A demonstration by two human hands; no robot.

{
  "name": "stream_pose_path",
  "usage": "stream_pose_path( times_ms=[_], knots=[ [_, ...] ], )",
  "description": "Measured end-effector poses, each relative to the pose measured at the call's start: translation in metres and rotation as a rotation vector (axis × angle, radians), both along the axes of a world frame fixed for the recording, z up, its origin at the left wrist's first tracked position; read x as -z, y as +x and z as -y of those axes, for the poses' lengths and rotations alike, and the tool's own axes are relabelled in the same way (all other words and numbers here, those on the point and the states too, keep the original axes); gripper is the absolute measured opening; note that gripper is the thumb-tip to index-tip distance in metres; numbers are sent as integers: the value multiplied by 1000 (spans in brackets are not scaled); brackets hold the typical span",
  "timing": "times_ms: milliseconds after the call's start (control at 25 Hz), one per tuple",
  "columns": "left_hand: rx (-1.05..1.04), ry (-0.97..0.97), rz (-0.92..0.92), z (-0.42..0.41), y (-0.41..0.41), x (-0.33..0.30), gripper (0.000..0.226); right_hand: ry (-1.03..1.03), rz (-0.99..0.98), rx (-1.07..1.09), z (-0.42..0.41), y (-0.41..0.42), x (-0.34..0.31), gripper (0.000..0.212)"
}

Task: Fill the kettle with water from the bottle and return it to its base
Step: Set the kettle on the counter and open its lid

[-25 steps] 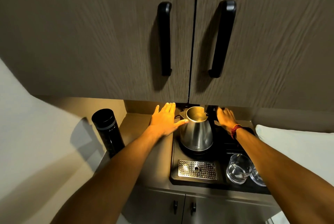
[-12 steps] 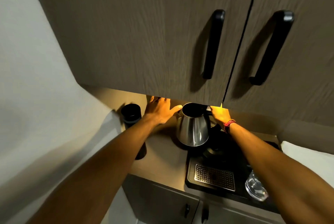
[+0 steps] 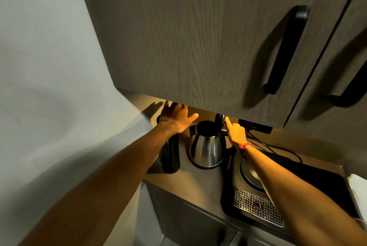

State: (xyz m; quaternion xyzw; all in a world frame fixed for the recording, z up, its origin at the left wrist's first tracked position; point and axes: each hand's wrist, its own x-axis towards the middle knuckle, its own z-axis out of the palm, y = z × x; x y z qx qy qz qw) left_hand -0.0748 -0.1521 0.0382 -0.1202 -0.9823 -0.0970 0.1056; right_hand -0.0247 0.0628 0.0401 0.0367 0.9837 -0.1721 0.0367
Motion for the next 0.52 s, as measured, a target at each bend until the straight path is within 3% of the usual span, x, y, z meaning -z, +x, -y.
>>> stream_pose_path(
  times_ms=[280,520],
  knots=[
    [24,-145,222,28,2,-9,85,-313,48,215,3,-27,64,56],
    [136,-206,344,53,6,-11,81,-414,-96,176,-2,-26,76,51]
  ],
)
